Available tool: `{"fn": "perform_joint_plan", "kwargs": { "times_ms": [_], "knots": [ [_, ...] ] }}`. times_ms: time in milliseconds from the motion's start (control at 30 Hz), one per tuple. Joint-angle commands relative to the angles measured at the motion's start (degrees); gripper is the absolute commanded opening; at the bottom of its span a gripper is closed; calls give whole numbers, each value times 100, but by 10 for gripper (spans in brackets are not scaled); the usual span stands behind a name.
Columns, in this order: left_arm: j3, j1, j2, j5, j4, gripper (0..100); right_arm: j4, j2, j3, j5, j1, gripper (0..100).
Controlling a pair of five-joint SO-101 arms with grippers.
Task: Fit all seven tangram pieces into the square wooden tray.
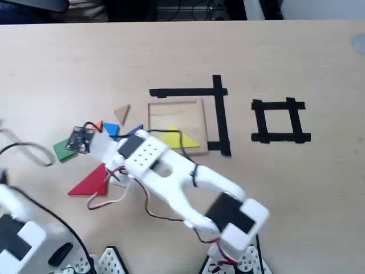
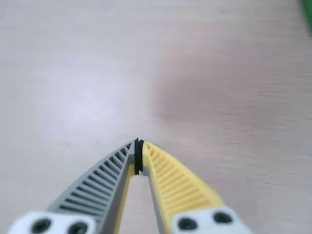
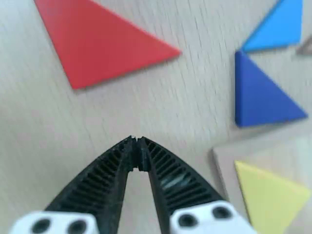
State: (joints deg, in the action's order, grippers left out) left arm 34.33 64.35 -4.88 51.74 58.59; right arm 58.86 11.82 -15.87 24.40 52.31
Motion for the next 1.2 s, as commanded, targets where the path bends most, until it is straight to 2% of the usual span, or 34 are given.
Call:
{"fn": "perform_joint_plan", "kwargs": {
  "times_ms": [0, 67, 200, 433, 667, 933, 1167],
  "knots": [
    [171, 769, -35, -132, -308, 30, 44, 382, 796, 308, 255, 103],
    [215, 1051, -35, -176, -334, 30, 62, 549, 1059, 413, 422, 111],
    [154, 1481, -35, -325, -343, 30, 53, 620, 1587, 527, 712, 11],
    [145, 2202, -26, -325, -343, 30, 79, 1007, 2149, 501, 1081, 25],
    [426, 2360, -35, -325, -826, 30, 1134, 2281, 3451, 492, 1310, 10],
    [505, 2299, -35, -325, -835, 30, 2092, 3600, 5103, 519, 932, 11],
    [514, 2299, -35, -325, -835, 30, 2752, 4374, 6440, 519, 193, 11]
  ]
}}
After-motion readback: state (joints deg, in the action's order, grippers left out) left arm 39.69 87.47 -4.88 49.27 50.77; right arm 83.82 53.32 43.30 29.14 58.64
